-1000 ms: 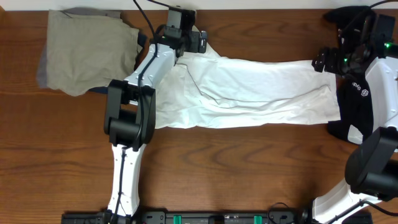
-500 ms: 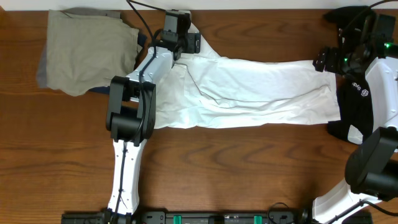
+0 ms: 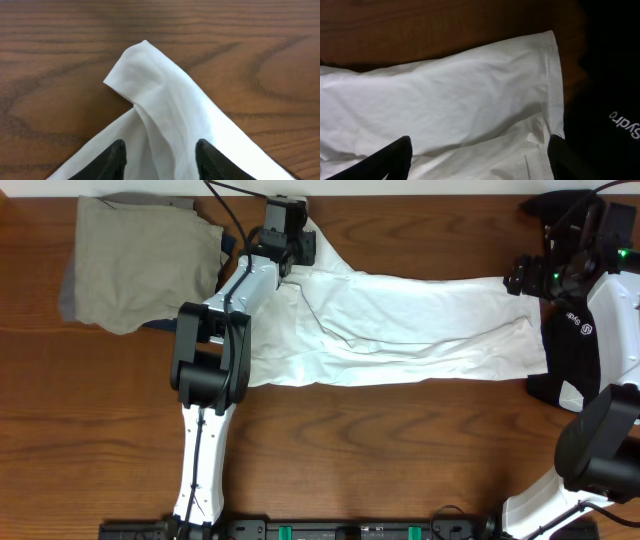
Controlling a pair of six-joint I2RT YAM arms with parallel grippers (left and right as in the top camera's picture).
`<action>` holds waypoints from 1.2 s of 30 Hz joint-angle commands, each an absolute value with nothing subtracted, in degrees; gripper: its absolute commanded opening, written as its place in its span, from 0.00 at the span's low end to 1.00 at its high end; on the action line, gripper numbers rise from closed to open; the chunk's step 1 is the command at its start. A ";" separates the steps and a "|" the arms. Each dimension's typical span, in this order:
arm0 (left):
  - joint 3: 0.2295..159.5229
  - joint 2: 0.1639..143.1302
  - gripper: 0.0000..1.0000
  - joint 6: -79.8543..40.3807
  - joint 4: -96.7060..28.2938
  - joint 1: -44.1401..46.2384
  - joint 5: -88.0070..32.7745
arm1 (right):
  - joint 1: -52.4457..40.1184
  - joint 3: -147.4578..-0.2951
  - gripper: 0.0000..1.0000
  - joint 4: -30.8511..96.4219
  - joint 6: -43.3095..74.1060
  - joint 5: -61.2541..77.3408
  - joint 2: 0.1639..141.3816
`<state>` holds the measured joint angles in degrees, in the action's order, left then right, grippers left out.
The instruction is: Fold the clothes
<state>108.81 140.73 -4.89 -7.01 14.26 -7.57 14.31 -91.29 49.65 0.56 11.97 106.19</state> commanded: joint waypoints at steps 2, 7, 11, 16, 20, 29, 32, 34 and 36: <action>110.32 142.52 0.44 -4.97 -6.74 14.11 -7.94 | 13.58 -91.70 0.84 49.54 -0.27 11.81 106.10; 110.32 143.48 0.43 -4.97 -6.31 14.11 -7.94 | 13.58 -91.70 0.84 49.52 -0.27 11.81 106.10; 110.32 143.50 0.43 -4.97 -6.00 14.11 -7.94 | 13.58 -91.70 0.84 49.50 -0.27 11.81 106.10; 110.32 143.50 0.35 -4.99 -4.89 14.11 -7.94 | 13.58 -91.70 0.84 49.50 -0.30 11.81 106.10; 110.34 143.48 0.30 -5.02 -3.70 14.11 -7.94 | 13.58 -91.70 0.84 49.50 -0.27 11.81 106.10; 110.34 143.20 0.11 -5.04 -3.57 14.11 -7.97 | 13.58 -91.70 0.84 49.52 -0.27 11.81 106.10; 110.34 143.15 0.06 -5.02 -3.55 14.11 -7.97 | 13.58 -91.70 0.84 49.52 -0.27 11.81 106.10; 110.34 143.06 0.06 -5.02 -3.53 14.11 -7.97 | 13.58 -91.70 0.84 49.50 -0.27 11.84 106.10; 110.34 142.76 0.06 -4.99 -3.53 14.11 -7.97 | 13.58 -91.70 0.84 49.43 -0.27 11.84 106.10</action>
